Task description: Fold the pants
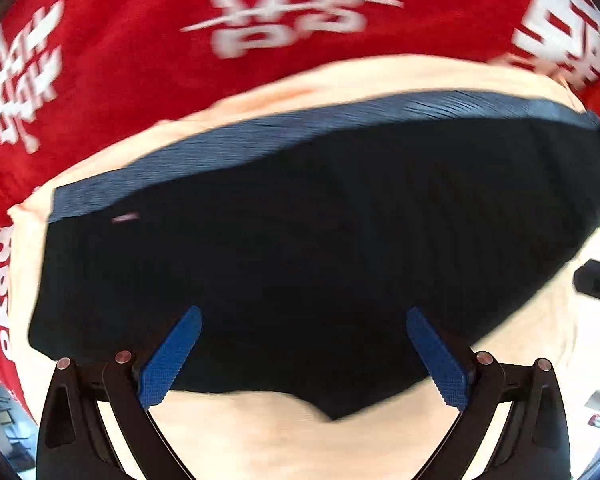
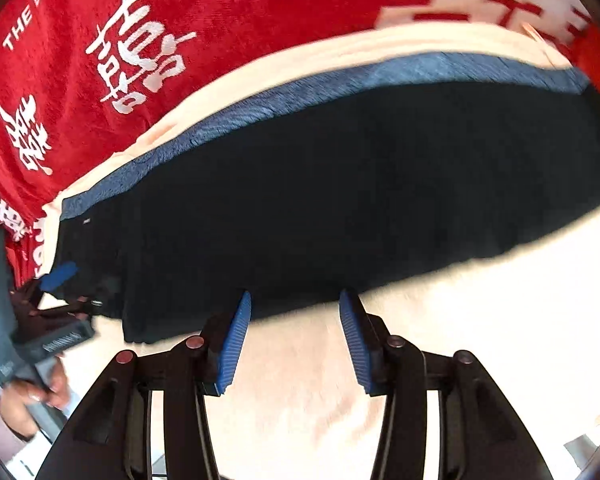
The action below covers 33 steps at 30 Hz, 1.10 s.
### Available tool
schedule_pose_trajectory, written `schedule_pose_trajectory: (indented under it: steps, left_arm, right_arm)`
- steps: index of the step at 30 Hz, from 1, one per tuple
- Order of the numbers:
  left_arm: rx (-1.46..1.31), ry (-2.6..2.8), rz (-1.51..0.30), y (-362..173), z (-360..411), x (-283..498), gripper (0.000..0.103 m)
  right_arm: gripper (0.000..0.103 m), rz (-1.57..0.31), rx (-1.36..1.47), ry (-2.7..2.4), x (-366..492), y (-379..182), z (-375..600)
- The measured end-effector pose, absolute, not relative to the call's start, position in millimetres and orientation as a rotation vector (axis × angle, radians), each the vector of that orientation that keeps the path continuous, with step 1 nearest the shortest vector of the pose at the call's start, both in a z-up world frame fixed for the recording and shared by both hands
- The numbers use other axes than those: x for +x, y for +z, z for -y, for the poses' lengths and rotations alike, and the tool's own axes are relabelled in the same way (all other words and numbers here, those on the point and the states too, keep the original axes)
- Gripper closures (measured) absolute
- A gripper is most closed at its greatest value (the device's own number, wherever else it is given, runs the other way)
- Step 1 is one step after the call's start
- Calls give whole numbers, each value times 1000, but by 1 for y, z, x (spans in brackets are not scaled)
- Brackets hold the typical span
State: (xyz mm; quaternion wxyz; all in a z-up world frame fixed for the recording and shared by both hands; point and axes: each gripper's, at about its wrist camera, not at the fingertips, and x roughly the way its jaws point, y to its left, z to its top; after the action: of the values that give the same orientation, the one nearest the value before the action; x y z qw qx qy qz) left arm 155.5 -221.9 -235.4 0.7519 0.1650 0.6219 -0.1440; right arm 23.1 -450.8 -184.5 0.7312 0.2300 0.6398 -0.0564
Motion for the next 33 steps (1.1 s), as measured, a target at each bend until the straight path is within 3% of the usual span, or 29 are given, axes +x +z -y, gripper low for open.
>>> schedule_pose_trajectory:
  steps: [11,15,33]
  left_arm:
    - [371,-349,-1371,-231,301,142,0]
    - [387,-343,-1377,-230,323,139,0]
    - [423,-363,-1375,-216,439,120,0]
  right_arm:
    - [48,-1415,663,-221,-39,-185,490]
    - [42,-1408,697,-244,-57,-187,500]
    - [41,-1366,765,-268,-63,-190,580]
